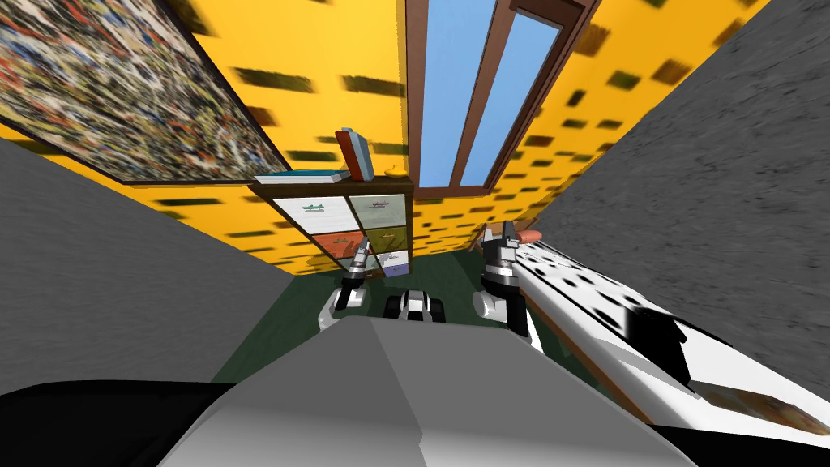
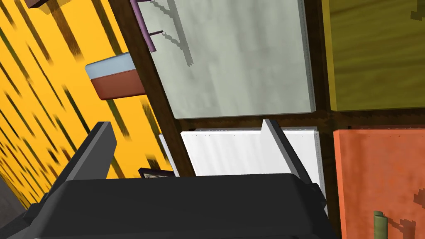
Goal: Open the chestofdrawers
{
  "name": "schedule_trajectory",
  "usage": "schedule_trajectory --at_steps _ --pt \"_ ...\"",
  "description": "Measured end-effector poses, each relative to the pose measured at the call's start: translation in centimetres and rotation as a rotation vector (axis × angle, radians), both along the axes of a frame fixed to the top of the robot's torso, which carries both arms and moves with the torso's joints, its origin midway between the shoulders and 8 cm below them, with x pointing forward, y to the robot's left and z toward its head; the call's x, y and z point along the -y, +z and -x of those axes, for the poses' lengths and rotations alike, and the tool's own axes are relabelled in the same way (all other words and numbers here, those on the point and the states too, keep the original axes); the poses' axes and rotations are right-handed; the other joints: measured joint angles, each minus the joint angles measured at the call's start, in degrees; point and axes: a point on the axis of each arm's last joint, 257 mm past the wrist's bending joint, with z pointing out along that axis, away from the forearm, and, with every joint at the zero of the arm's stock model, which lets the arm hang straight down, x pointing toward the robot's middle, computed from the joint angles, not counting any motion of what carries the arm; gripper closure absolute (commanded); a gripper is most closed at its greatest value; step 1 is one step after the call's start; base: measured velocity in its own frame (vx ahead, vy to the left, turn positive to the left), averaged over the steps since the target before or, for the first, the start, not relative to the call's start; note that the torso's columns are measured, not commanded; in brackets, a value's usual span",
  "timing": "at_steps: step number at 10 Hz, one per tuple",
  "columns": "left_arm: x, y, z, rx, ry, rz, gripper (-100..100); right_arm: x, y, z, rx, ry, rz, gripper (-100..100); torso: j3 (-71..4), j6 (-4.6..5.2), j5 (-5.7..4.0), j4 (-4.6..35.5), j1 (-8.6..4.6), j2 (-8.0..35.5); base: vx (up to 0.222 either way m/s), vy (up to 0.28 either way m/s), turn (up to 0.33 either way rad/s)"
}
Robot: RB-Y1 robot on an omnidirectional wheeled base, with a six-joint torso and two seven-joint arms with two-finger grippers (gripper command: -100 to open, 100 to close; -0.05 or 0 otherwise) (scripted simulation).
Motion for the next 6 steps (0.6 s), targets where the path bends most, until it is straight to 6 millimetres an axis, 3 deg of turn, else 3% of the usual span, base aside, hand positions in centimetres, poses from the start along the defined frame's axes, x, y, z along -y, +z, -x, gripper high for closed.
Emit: schedule_trajectory --at_steps 6 --pt "-0.9 -6.1 -1.0 -0.112 0.032 0.003 -100 0.0 0.0 0.0 0.0 0.0 0.0 0 0.0 0.01 -0.01 0.0 -0.04 0.0 0.092 -0.021 0.0"
